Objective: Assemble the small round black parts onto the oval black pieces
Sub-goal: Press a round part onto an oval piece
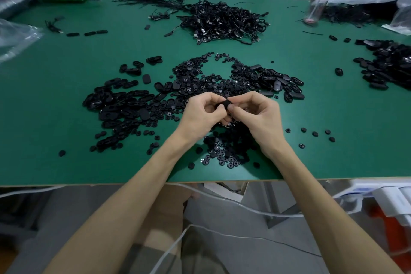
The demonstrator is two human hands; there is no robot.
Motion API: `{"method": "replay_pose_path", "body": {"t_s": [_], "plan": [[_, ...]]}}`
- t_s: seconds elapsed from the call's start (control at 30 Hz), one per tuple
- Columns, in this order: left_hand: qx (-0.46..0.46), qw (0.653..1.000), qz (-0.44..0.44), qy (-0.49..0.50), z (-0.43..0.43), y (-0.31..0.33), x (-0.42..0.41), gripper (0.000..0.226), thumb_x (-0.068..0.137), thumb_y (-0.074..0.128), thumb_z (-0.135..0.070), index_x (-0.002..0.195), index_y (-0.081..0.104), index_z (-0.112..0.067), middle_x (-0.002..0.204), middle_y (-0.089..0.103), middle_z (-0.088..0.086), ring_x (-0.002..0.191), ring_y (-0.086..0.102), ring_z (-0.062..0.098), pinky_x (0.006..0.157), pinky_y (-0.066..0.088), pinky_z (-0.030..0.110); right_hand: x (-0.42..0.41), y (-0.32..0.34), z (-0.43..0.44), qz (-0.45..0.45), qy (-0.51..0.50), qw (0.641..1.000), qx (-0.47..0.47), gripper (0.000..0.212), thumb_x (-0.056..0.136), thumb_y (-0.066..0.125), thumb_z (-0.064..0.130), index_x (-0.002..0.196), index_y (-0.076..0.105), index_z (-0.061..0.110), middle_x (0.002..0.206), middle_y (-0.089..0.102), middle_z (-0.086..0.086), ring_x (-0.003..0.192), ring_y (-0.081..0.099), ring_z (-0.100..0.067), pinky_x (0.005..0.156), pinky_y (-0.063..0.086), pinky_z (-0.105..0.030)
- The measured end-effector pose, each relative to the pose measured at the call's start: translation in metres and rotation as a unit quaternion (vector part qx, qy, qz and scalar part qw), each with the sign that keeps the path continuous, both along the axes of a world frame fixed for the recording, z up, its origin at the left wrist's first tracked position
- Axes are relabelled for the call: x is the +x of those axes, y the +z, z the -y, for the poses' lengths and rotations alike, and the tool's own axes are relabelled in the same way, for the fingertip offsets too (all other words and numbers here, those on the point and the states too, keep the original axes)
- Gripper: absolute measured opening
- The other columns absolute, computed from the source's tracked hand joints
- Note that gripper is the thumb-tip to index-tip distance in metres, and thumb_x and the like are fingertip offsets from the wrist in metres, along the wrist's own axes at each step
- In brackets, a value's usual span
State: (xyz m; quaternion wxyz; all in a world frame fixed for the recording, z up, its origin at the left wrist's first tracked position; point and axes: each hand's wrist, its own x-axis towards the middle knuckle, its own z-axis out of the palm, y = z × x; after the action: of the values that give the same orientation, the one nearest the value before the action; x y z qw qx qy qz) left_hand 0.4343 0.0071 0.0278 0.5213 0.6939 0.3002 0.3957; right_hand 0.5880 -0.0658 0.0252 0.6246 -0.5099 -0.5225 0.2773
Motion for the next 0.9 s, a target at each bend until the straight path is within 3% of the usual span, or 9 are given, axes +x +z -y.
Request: {"method": "replay_pose_path", "body": {"t_s": [0.17,0.3,0.37,0.43,0.57,0.67,0.77,0.9], "plan": [[0.007,1.000,-0.011,0.007,0.002,0.002,0.000,0.010,0.096,0.059,0.010,0.104,0.065,0.006,0.073,0.072,0.012,0.061,0.070,0.016,0.068,0.060,0.027,-0.001,-0.001,-0.001,0.004,0.002,1.000,-0.006,0.013,0.088,0.077,0.001,0.096,0.076,0.011,0.082,0.078,-0.004,0.074,0.073,-0.016,0.073,0.057,-0.025],[0.003,1.000,0.006,-0.009,0.001,0.004,-0.002,0.012,0.099,0.060,0.006,0.109,0.067,0.009,0.078,0.073,0.018,0.064,0.071,0.018,0.067,0.060,0.027,0.003,-0.001,-0.001,-0.004,-0.014,1.000,-0.005,0.016,0.091,0.075,0.002,0.103,0.076,0.013,0.089,0.076,-0.004,0.082,0.069,-0.021,0.079,0.058,-0.037],[0.002,1.000,0.017,-0.013,0.001,0.004,-0.002,0.015,0.100,0.061,0.004,0.112,0.067,0.011,0.084,0.073,0.024,0.067,0.073,0.022,0.068,0.062,0.030,0.003,0.000,-0.001,-0.005,-0.014,1.000,-0.004,0.021,0.091,0.071,-0.001,0.105,0.075,0.014,0.086,0.072,-0.003,0.080,0.066,-0.020,0.076,0.058,-0.034],[0.008,1.000,0.018,-0.011,0.001,0.004,-0.003,0.016,0.100,0.061,0.004,0.113,0.066,0.012,0.085,0.073,0.026,0.068,0.073,0.023,0.068,0.062,0.032,0.001,0.000,-0.001,0.005,-0.011,1.000,-0.006,0.023,0.091,0.066,-0.006,0.102,0.076,0.012,0.087,0.070,-0.012,0.078,0.063,-0.020,0.072,0.056,-0.030],[0.011,1.000,0.021,0.000,-0.001,0.001,-0.003,0.013,0.100,0.061,0.003,0.111,0.066,0.008,0.083,0.073,0.020,0.071,0.074,0.025,0.071,0.063,0.034,-0.001,0.001,0.000,0.021,-0.019,1.000,-0.004,0.023,0.091,0.065,-0.006,0.093,0.079,0.013,0.099,0.071,-0.012,0.086,0.067,-0.025,0.075,0.055,-0.029],[0.015,1.000,0.024,0.005,0.001,0.003,0.000,0.019,0.102,0.062,-0.002,0.118,0.068,0.003,0.100,0.076,0.018,0.089,0.077,0.025,0.082,0.063,0.037,0.000,0.003,0.000,-0.004,-0.028,1.000,-0.006,0.024,0.092,0.064,-0.005,0.097,0.080,0.013,0.104,0.072,-0.009,0.090,0.069,-0.020,0.077,0.056,-0.027],[0.061,0.997,-0.001,0.056,0.000,0.010,-0.001,0.025,0.105,0.057,-0.008,0.127,0.068,-0.005,0.118,0.073,0.009,0.102,0.074,0.016,0.087,0.062,0.031,0.001,0.002,0.001,-0.038,-0.056,0.998,-0.012,0.025,0.094,0.064,-0.002,0.104,0.079,0.014,0.108,0.071,-0.014,0.088,0.071,-0.017,0.077,0.057,-0.027],[0.091,0.975,-0.089,0.181,-0.020,0.022,-0.026,0.032,0.103,0.046,0.007,0.120,0.067,-0.010,0.114,0.071,0.002,0.093,0.071,0.007,0.090,0.060,0.028,0.007,0.004,-0.001,-0.104,-0.107,0.989,-0.012,0.032,0.095,0.061,-0.004,0.114,0.075,0.017,0.115,0.066,-0.022,0.092,0.070,-0.014,0.075,0.056,-0.023]]}}
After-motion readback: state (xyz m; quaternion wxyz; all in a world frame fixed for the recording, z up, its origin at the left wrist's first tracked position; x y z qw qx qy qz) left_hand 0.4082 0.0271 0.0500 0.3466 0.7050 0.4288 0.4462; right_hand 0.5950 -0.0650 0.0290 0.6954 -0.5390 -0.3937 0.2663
